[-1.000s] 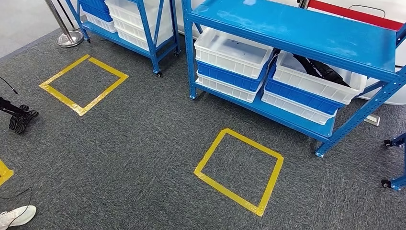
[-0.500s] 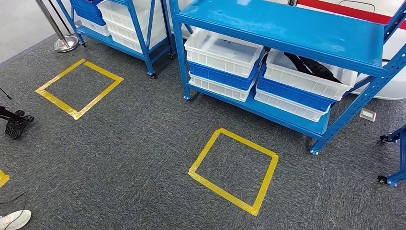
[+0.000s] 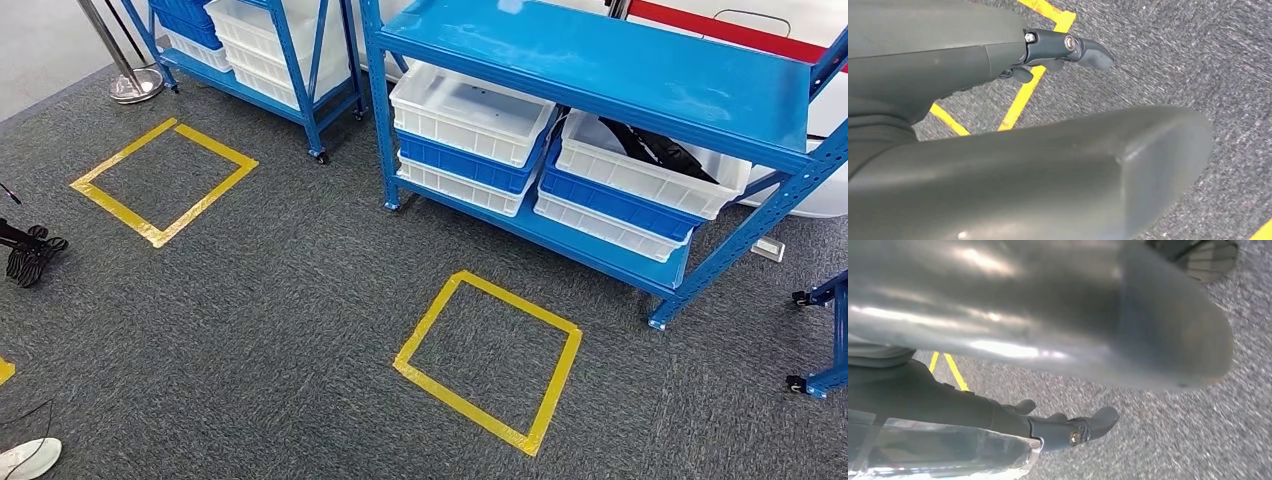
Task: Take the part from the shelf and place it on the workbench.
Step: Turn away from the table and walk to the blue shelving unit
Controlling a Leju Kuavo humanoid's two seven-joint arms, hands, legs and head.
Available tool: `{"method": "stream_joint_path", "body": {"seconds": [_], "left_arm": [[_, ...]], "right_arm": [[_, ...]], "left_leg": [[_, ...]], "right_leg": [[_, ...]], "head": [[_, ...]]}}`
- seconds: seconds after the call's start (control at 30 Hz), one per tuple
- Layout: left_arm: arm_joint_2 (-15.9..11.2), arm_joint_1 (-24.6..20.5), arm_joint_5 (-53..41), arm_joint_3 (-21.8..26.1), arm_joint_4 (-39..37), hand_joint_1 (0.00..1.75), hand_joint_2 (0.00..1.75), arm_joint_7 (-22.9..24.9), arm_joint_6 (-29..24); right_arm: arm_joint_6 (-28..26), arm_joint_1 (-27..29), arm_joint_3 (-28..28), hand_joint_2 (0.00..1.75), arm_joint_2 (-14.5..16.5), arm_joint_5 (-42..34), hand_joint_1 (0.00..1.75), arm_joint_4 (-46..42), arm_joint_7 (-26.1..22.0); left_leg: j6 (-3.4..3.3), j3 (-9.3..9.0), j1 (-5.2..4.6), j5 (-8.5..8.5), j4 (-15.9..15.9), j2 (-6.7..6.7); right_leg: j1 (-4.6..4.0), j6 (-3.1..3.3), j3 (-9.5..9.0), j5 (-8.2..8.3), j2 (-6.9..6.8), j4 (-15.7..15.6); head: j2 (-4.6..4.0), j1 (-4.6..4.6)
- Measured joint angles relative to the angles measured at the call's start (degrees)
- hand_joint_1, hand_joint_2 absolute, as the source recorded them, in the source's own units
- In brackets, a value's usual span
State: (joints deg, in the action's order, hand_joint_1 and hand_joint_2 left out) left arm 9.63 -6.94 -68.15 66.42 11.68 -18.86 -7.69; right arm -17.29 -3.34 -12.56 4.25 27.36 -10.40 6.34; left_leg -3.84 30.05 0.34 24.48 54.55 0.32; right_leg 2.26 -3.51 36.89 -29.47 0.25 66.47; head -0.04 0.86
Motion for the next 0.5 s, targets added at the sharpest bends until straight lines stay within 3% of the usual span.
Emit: {"method": "stream_joint_path", "body": {"seconds": [0.03,0.07,0.13,0.2,0.27,0.3,0.37,0.4,0.43,0.47,0.5], "left_arm": [[0.0,0.0,0.0,0.0,0.0,0.0,0.0,0.0,0.0],[0.0,0.0,0.0,0.0,0.0,0.0,0.0,0.0,0.0],[0.0,0.0,0.1,0.0,0.1,0.0,0.0,0.0,-0.1],[-0.1,-0.1,0.0,0.0,0.1,0.0,0.0,0.0,-0.1],[-0.1,-0.1,0.0,0.0,0.1,0.0,0.0,0.0,-0.1],[-0.1,-0.2,-0.1,0.0,0.1,0.0,0.0,0.0,-0.1],[0.0,-0.2,-0.1,0.0,0.0,0.0,0.0,0.0,0.0],[0.0,-0.2,-0.1,0.0,0.0,0.0,0.0,0.0,0.0],[0.0,-0.2,-0.1,0.0,0.0,0.0,0.0,0.0,0.0],[0.0,-0.1,-0.1,0.0,0.0,0.0,0.0,0.0,0.0],[0.0,-0.1,-0.1,0.0,0.0,0.0,0.0,0.0,0.0]], "right_arm": [[0.0,0.0,0.0,0.0,0.0,0.0,0.0,0.0,0.0],[0.1,0.0,0.0,0.0,0.0,0.1,0.0,0.0,0.0],[0.2,-0.1,0.0,0.0,0.1,0.1,0.0,0.0,0.0],[0.2,-0.1,0.0,0.0,0.0,0.1,0.0,0.0,0.0],[0.2,-0.1,0.0,0.0,0.0,0.2,0.0,0.0,0.0],[0.2,-0.1,0.0,0.0,0.0,0.2,0.0,0.0,0.0],[0.2,-0.2,0.0,0.0,0.0,0.2,0.0,0.0,0.0],[0.2,-0.1,0.0,0.0,0.0,0.2,0.0,0.0,0.0],[0.2,-0.1,0.0,0.0,0.0,0.1,0.0,0.0,0.0],[0.2,-0.1,0.0,0.0,0.0,0.0,0.0,0.0,0.0],[0.2,0.0,0.0,0.0,0.0,-0.1,0.0,0.0,0.0]], "left_leg": [[0.74,0.0,0.15,0.54,0.6,0.03],[1.46,0.14,0.22,1.25,1.5,0.07],[2.42,0.46,0.11,2.34,2.7,0.14],[2.68,0.42,0.41,2.78,3.1,0.14],[3.03,1.16,0.86,4.02,5.2,0.11],[3.28,2.43,1.0,5.34,7.9,0.09],[3.57,6.95,1.02,8.46,15.9,0.08],[3.54,9.13,1.02,9.16,19.1,0.08],[3.32,10.53,0.98,8.77,20.6,0.07],[2.89,10.7,0.88,7.13,19.6,0.05],[2.22,9.83,0.68,4.69,16.6,-0.01]], "right_leg": [[0.37,-0.82,-1.67,1.74,-0.35,-3.8],[0.57,-1.03,-3.12,2.94,-0.49,-6.9],[0.47,0.05,-4.23,3.36,-0.51,-8.9],[0.33,1.48,-4.43,3.1,-0.2,-8.7],[0.35,2.25,-4.83,2.89,-0.02,-8.7],[0.32,2.57,-5.05,2.73,0.05,-8.7],[-0.03,3.1,-5.37,2.37,0.1,-8.7],[-0.25,3.32,-5.55,2.19,0.16,-8.7],[-0.48,3.48,-5.79,2.0,0.27,-8.7],[-0.72,3.58,-6.12,1.78,0.39,-8.7],[-0.95,3.65,-6.51,1.56,0.52,-8.8]], "head": [[0.0,0.07],[0.0,0.21],[0.0,0.27],[0.01,0.11],[0.01,-0.01],[0.01,-0.1],[0.0,-0.21],[0.01,-0.23],[0.01,-0.22],[0.01,-0.22],[0.02,-0.22]]}}
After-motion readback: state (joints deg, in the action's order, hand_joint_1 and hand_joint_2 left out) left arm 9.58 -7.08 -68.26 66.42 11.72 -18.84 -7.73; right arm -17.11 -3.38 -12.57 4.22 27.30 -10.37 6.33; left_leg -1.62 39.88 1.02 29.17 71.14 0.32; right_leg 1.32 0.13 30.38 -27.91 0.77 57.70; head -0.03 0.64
